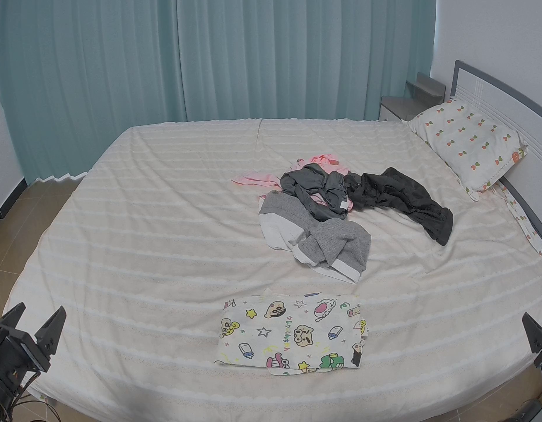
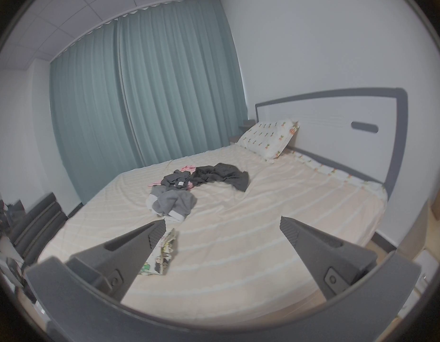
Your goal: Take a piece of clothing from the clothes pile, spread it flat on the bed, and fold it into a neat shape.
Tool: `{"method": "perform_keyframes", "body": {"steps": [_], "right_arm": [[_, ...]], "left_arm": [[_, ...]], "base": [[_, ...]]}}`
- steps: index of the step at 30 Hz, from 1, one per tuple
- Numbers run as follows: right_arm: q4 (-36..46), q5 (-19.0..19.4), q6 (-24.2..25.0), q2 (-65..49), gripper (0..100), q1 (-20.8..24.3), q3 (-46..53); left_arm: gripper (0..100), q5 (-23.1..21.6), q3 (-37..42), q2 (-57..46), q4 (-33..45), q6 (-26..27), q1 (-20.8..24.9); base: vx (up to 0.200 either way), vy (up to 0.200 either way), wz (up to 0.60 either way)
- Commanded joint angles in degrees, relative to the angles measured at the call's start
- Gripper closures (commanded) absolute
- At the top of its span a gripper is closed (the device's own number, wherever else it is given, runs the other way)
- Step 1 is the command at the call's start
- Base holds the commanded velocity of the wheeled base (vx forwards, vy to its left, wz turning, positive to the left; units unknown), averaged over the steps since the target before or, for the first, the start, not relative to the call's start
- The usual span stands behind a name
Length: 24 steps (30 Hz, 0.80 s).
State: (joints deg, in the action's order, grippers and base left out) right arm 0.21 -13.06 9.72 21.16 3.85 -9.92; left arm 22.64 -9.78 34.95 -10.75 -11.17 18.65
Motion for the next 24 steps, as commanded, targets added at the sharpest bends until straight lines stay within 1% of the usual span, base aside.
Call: {"method": "perform_keyframes", "body": {"steps": [1, 2, 4, 5, 7, 11, 13, 17, 18, 19, 20, 21, 22, 24], "right_arm": [[6.2, 1.5, -5.8, -15.1, 0, -6.1, -1.2], [7.2, 1.0, -6.8, -16.6, 0, -6.7, -0.6], [7.4, 1.0, -5.8, -16.6, 0, -6.7, 0.1], [7.3, 1.0, -5.7, -16.6, 0, -6.7, 0.2], [6.7, 1.5, -4.7, -16.5, 0, -6.7, 4.4], [1.4, 1.8, -4.2, -16.5, 0, -6.8, 7.7], [-0.6, 2.0, -4.9, -16.5, 0, -6.8, 8.6], [-0.9, 3.3, -8.8, -16.5, 0, -6.7, 8.8], [-0.9, 3.5, -9.1, -16.5, 0, -6.8, 8.8], [-0.9, 4.4, -11.0, -16.5, 0, -6.8, 8.8], [-0.9, 4.9, -11.7, -16.5, 0, -6.8, 8.8], [-0.9, 5.0, -11.8, -16.5, 0, -6.8, 8.8], [-1.0, 5.4, -12.4, -16.5, 0, -6.8, 8.8], [-1.0, 5.3, -12.4, -16.5, 0, -6.8, 8.8]], "left_arm": [[0, 1.4, -2.3, -11.3, 8.9, 2.6, -2.8], [0, 1.2, -2.2, -11.7, 9.7, 2.6, -4.1], [0, 1.2, -2.2, -13.0, 11.1, 2.6, -5.8], [0, 1.2, -2.2, -13.1, 11.2, 2.6, -6.0], [0, 1.2, -2.1, -16.1, 14.4, 2.6, -7.6], [0, 1.4, -2.1, -21.8, 19.6, 3.3, -9.1], [0, 1.4, -2.1, -24.4, 21.4, 4.1, -10.8], [0, 1.1, -1.3, -29.1, 22.4, 7.7, -14.4], [0, 1.2, -1.2, -29.2, 22.4, 8.0, -14.5], [0, 1.3, -0.5, -30.3, 22.0, 9.5, -16.3], [0, 1.2, -0.6, -31.2, 21.9, 10.3, -17.9], [0, 1.2, -0.6, -31.4, 21.9, 10.6, -18.1], [0, 1.4, -0.2, -34.9, 21.7, 14.0, -19.4], [0, 1.6, 0.5, -35.0, 21.7, 14.8, -18.9]], "base": [[0.000, 0.000, 0.00], [0.000, 0.000, 0.00], [0.000, 0.000, 0.00], [0.000, 0.000, 0.00], [0.000, 0.000, 0.00], [0.000, 0.000, 0.00], [0.000, 0.000, 0.00], [0.000, 0.000, 0.00], [0.000, 0.000, 0.00], [0.000, 0.000, 0.00], [0.000, 0.000, 0.00], [0.000, 0.000, 0.00], [0.000, 0.000, 0.00], [0.000, 0.000, 0.00]]}}
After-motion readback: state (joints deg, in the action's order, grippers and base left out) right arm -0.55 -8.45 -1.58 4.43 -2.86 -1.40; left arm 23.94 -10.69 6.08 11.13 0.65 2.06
